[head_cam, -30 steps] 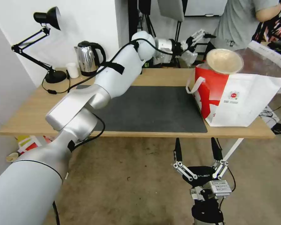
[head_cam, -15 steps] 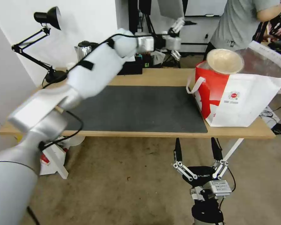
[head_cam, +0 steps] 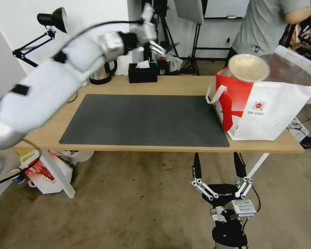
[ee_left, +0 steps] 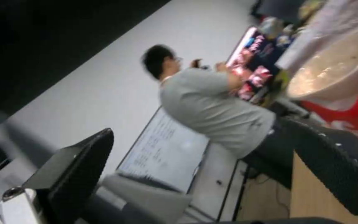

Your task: Pick up the trash from the table and place it into the takeout bag.

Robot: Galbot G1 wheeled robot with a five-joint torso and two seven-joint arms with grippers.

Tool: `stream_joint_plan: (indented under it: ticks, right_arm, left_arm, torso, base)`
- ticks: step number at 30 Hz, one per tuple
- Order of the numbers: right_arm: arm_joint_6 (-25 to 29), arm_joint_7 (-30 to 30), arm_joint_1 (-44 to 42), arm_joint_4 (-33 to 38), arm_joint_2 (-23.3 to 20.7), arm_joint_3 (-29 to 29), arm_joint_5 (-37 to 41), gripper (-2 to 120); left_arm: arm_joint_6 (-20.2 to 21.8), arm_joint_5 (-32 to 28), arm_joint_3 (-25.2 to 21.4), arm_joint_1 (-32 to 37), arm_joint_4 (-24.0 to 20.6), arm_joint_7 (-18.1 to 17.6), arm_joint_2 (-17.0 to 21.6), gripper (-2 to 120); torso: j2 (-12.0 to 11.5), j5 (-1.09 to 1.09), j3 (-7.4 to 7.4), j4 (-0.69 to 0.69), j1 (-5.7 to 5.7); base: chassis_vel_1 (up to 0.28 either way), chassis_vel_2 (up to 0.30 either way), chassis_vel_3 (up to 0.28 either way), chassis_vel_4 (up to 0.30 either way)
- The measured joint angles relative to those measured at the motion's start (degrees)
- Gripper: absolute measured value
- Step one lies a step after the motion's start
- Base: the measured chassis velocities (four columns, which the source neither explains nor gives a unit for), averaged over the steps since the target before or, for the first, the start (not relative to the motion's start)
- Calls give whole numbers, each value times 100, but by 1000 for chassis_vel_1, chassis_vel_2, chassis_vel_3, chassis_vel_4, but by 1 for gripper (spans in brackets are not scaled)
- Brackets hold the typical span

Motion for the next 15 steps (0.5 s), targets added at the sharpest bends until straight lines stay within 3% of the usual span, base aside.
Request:
stream_joint_plan:
  ticks: [1,4,5,7,9,10,14,15]
  right_arm:
    - [0,0,0,0,0,-1,0,100]
    - [0,-1,0,0,-3,-2,0,100]
    - [0,-1,0,0,-3,-2,0,100]
    - [0,0,0,0,1,0,0,100]
    - [0,-1,0,0,-3,-2,0,100]
    - [0,-1,0,0,-3,-2,0,100]
    - [0,0,0,0,0,0,0,100]
    - [0,0,0,0,0,0,0,100]
  left_arm:
    - [45,-42,-142,151,-130,-61,98,100]
    - [215,-238,-1209,1297,-854,-322,655,100]
    - [215,-238,-1209,1297,-854,-322,655,100]
    - [235,-322,-1990,2083,-1269,-487,955,100]
    - [248,-454,-2508,2760,-1583,-693,1162,100]
    - [248,-454,-2508,2760,-1583,-693,1162,100]
    - [257,-535,-3802,4106,-2045,-904,1228,100]
    - [257,-535,-3802,4106,-2045,-904,1228,100]
  torso:
    - [0,1,0,1,0]
    - [0,-7,1,1,0]
    - [0,-7,1,1,0]
    - [0,2,-1,5,-1]
    - [0,-3,0,4,-1]
    - [0,-3,0,4,-1]
    - [0,-1,0,-1,0]
    - [0,-1,0,-1,0]
  base:
    - [0,0,0,0]
    - [0,0,0,0]
    - [0,0,0,0]
    - [0,0,0,0]
    - [0,0,0,0]
    - [0,0,0,0]
    - [0,0,0,0]
    - [0,0,0,0]
